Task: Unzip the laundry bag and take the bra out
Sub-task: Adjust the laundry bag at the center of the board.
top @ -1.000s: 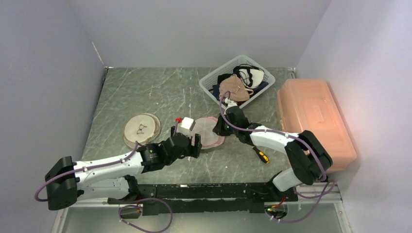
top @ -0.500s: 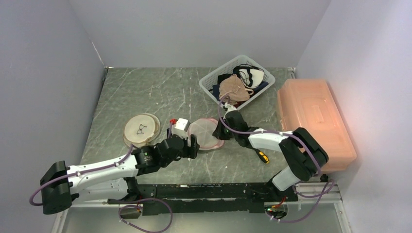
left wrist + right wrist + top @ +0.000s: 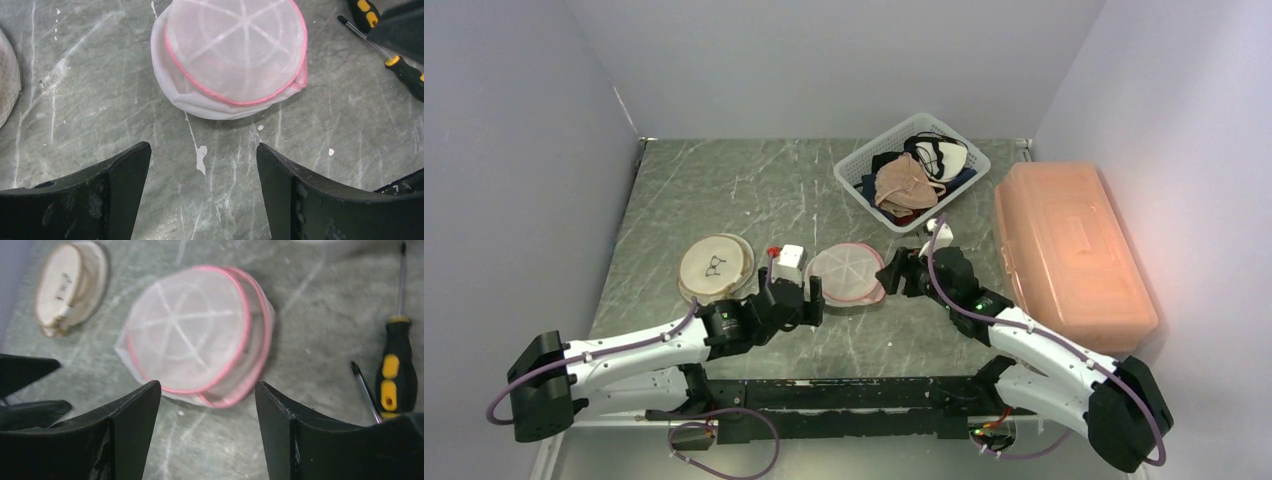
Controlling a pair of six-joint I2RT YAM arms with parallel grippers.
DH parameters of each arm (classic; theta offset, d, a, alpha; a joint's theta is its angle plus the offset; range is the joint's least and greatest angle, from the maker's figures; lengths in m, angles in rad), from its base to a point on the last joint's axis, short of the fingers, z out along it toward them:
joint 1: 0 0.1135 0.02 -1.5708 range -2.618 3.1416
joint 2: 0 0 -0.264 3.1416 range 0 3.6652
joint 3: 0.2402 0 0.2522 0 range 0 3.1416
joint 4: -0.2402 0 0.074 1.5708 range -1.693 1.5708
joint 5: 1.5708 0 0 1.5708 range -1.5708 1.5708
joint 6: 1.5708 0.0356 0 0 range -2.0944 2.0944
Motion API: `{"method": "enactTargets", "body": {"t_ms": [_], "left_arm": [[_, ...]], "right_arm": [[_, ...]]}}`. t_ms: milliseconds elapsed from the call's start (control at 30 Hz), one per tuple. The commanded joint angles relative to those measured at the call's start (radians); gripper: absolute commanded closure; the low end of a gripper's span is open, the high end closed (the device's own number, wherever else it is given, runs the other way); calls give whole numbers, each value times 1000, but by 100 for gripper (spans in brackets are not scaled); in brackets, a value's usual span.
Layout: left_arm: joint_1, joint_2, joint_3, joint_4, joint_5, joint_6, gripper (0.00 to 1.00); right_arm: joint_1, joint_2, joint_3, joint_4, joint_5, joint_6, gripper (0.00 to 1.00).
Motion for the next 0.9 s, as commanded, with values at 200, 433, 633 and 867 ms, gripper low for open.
{"method": "enactTargets", "body": {"t_ms": [200, 433, 633, 867], "left_arm": [[51, 78, 15, 34, 34, -87, 18], [53, 38, -15, 32, 49, -104, 18], [54, 10, -23, 6, 43, -114, 19], [54, -8, -29, -31, 18, -120, 19]], "right_arm": [[-82, 149, -81, 137, -102, 113, 23], [-93, 331, -52, 225, -114, 135, 24], [-91, 418, -50, 303, -149, 176, 28], [-73, 448, -13, 309, -170, 172, 35]]}}
